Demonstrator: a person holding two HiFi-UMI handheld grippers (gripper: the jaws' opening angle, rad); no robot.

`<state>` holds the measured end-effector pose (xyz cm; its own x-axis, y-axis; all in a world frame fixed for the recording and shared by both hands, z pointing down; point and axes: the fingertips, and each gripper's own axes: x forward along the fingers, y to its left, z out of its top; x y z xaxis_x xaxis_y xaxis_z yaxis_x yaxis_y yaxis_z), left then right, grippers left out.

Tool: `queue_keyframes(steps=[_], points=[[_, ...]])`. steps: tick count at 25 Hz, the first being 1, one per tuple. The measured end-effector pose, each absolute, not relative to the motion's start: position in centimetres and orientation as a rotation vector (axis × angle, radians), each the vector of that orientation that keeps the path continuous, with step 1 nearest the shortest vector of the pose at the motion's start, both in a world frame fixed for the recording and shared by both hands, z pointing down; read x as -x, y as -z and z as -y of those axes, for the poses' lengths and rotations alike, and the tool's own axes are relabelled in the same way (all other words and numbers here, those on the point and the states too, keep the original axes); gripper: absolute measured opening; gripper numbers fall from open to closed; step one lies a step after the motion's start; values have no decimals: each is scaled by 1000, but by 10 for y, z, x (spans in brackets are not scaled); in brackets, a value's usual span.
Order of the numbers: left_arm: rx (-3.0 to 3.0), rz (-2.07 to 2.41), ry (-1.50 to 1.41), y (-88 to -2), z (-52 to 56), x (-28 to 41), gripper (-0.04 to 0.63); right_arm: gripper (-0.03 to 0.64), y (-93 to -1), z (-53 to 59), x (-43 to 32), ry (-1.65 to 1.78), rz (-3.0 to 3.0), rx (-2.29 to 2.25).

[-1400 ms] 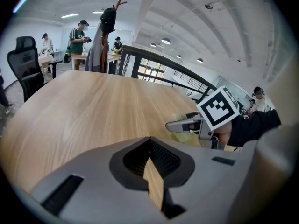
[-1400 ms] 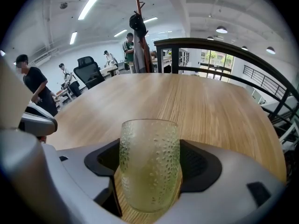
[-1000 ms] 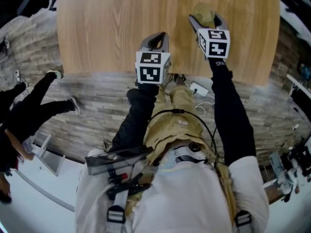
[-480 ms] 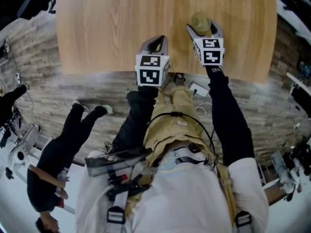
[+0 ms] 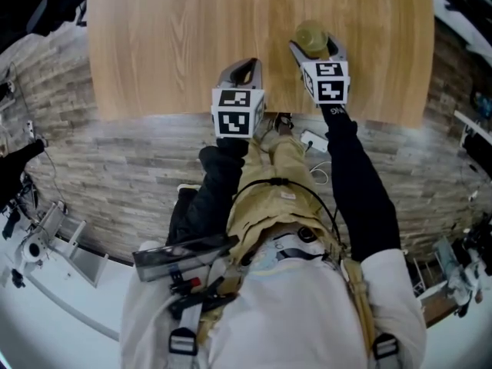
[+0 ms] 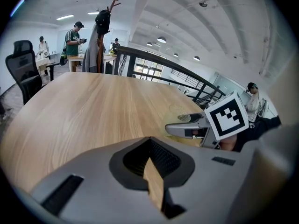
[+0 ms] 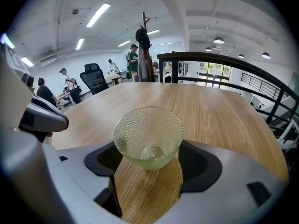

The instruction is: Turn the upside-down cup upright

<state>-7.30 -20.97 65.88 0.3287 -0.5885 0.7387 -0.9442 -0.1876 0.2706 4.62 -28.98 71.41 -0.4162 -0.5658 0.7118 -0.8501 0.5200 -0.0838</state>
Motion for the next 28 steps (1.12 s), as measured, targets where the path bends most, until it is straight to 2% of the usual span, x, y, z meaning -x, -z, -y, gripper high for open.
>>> queue_keyframes(steps=[7,15,17,21,22,28], points=[[-1921,1469,-531,-618,218,76,2,403,-682,275,-65,-656,2205,-1238],[-2054,1551,-426,-539,241,72,2,385,-573,254,-91,-551,2291,-1397],[-2087,1570,-383,-513,247,71,2,300,-542,252,-96,-514,2313,-1445],[-2202,1577,-296,-461,263,59,2,63,-477,258,-101,-395,2381,-1560],[-2227,1570,-279,-448,265,55,2,34,-462,257,-101,-377,2402,-1577],[-2357,1543,-191,-384,273,31,2,21,-389,257,-103,-274,2504,-1638]])
